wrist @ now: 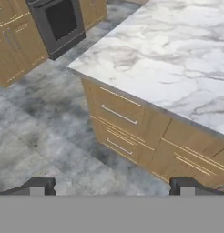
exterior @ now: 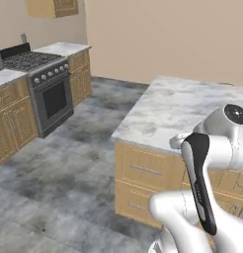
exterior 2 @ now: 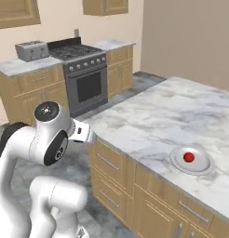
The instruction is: Pick the apple and banana from the fridge and place them on the plate next to the blender to make a fruit smoothie.
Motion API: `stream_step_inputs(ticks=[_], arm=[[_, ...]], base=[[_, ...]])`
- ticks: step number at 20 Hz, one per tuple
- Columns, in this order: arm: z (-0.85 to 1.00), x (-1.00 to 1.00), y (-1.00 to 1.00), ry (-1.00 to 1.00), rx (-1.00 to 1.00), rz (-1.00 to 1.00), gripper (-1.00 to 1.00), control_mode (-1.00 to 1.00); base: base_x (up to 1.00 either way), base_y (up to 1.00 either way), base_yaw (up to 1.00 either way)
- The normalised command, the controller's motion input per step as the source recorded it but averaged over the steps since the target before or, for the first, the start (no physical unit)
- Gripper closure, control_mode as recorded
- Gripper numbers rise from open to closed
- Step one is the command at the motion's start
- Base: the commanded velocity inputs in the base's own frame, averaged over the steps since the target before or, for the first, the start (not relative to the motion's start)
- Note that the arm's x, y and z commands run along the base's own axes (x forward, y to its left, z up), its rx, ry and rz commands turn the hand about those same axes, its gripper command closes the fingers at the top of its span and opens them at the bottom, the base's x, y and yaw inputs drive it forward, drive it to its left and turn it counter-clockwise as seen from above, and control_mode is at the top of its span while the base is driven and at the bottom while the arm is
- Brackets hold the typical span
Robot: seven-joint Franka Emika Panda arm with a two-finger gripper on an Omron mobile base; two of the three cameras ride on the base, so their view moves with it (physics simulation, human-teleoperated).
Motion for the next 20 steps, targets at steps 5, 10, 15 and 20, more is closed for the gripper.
stream_step_inputs(ticks=[5, 10, 15, 20], arm=[[0.00, 0.00, 0.00, 0.00, 0.00, 0.00, -1.00, 1.00], [0.00, 0.00, 0.00, 0.00, 0.00, 0.00, -1.00, 1.00], [0.00, 0.00, 0.00, 0.00, 0.00, 0.00, -1.00, 1.00], [0.00, 0.00, 0.00, 0.00, 0.00, 0.00, -1.00, 1.00]], base=[[0.00, 0.51, 0.81], [0.05, 0.56, 0.78], [0.24, 0.73, 0.63], [0.96, 0.65, 0.21]])
